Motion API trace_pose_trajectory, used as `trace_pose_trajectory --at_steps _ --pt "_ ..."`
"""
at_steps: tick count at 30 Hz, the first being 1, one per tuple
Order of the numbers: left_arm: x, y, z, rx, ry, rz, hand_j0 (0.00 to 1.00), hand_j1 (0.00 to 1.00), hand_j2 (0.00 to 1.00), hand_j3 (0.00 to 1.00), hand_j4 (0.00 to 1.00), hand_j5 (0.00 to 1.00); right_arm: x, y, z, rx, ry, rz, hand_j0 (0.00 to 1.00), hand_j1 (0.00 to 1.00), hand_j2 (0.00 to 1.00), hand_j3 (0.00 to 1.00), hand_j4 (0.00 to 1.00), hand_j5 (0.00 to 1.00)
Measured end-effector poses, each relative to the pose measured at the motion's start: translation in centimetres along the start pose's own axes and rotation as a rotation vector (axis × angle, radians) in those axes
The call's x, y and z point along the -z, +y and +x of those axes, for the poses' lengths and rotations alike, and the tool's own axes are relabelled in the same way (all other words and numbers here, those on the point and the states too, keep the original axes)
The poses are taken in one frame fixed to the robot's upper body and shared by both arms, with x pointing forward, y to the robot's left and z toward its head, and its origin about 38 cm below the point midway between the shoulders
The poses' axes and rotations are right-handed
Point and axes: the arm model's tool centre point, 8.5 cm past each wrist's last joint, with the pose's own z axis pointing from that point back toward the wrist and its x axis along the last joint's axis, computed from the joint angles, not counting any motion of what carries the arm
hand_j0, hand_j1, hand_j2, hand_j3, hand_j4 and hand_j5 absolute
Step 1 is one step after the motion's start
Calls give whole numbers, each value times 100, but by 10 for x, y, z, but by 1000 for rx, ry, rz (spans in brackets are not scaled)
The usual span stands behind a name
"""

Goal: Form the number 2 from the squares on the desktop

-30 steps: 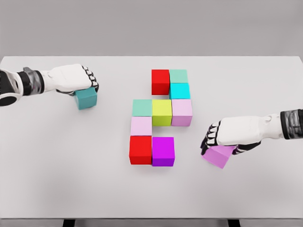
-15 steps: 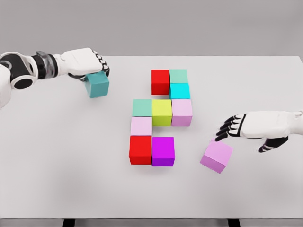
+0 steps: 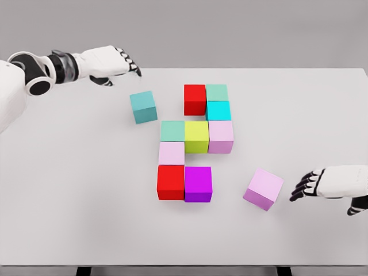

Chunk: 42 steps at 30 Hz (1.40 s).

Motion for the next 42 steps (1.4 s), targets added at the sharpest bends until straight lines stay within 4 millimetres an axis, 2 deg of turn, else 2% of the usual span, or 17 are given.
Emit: trace_pose_trajectory --at_steps 5,7,8,11,16,20,24,31,38,42 --pt "-39 -12 -27 -27 58 -3 100 100 100 100 100 100 10 -7 2 -24 -20 -2 100 100 100 100 100 100" --pt "-55 -18 -32 -15 68 -16 90 90 90 90 90 90 13 -10 1 -28 -25 -5 100 100 100 100 100 100" --pt "-62 -20 -33 -5 68 -23 88 88 88 88 88 88 15 -11 1 -30 -28 -6 100 100 100 100 100 100" --pt "-77 -36 -22 25 35 -60 88 88 88 88 88 88 21 -14 0 -34 -36 -10 100 100 100 100 100 100" --pt "-91 -42 -3 71 -23 -79 83 83 83 83 83 83 29 -18 -3 -37 -45 -16 100 100 100 100 100 100" --pt "-103 -48 17 99 -79 -88 83 83 83 83 83 83 31 -25 -3 -50 -47 -28 100 100 100 100 100 100" --pt "-105 -43 33 123 -122 -73 83 83 83 83 83 83 36 -31 -1 -60 -61 -37 100 100 100 100 100 100" --pt "-102 -47 54 103 -181 -54 83 83 83 83 83 83 43 -40 3 -76 -85 -51 100 100 100 100 100 100" --pt "-96 -43 67 87 -217 -28 84 84 84 84 84 84 39 -36 4 -77 -78 -45 100 100 100 100 100 100" --pt "-90 -46 76 74 -241 -21 84 84 84 84 84 84 40 -34 13 -88 -99 -35 100 100 100 100 100 100"
